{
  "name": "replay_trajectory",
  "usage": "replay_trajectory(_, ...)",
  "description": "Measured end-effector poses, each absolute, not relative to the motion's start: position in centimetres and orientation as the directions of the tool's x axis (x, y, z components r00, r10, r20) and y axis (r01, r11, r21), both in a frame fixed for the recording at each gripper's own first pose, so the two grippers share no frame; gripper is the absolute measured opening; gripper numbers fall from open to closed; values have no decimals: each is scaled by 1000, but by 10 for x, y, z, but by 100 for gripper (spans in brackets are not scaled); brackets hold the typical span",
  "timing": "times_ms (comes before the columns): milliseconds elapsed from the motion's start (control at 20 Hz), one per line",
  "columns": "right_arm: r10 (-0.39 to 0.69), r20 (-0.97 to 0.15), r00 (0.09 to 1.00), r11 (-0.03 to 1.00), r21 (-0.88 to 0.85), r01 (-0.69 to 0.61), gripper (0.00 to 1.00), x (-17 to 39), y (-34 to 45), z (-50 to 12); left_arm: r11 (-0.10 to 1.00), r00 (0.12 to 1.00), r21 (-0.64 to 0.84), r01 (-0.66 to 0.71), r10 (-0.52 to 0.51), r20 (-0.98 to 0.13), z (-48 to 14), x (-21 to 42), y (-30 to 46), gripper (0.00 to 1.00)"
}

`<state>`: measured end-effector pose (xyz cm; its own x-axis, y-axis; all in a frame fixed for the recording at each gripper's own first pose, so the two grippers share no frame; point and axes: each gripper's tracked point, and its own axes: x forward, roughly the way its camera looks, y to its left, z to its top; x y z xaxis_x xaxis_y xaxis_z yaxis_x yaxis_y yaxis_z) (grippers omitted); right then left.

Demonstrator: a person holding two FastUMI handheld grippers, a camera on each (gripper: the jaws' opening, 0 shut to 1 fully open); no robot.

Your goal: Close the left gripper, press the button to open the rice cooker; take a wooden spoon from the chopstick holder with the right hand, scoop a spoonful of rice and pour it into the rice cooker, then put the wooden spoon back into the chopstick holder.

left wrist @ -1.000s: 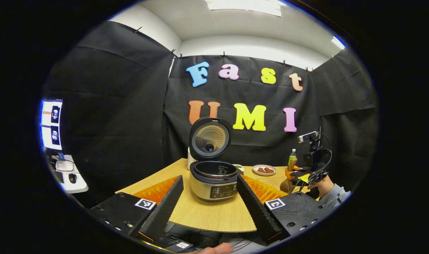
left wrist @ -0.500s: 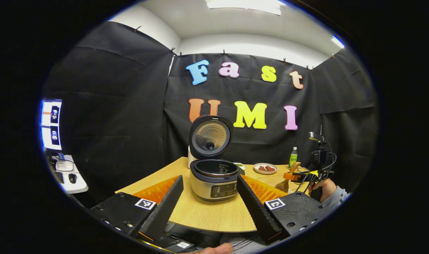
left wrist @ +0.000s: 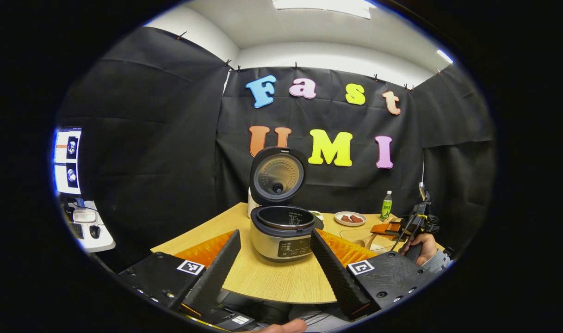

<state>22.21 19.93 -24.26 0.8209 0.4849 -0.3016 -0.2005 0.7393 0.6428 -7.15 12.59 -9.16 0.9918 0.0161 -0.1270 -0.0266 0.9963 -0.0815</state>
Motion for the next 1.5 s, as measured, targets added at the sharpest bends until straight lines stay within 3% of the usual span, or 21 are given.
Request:
replay_trajectory(350, 548, -217, 808, 492, 865, -101, 12, 225, 183, -238, 995, 992, -92, -31, 19, -129, -94, -73, 128, 96)
replay_trajectory(650, 516, -124, 847, 344, 936, -73, 12, 227, 152, -218, 996, 991, -87, -24, 12, -133, -94, -72, 124, 95)
replay_trajectory(950, 540, 1, 842, 132, 988, -86, 12, 209, 157, -172, 997, 991, -73, -3, -7, -137, -93, -70, 115, 95)
replay_trajectory(1250, 556, 46, 830, 139, 979, -147, 8, 206, 193, -132, 999, 989, -39, 27, -32, -147, -93, -74, 108, 94)
replay_trajectory(1500, 577, 53, 815, 187, 963, -195, 11, 217, 244, -102, 1000, 991, -27, 16, -19, -132, -88, -81, 124, 95)
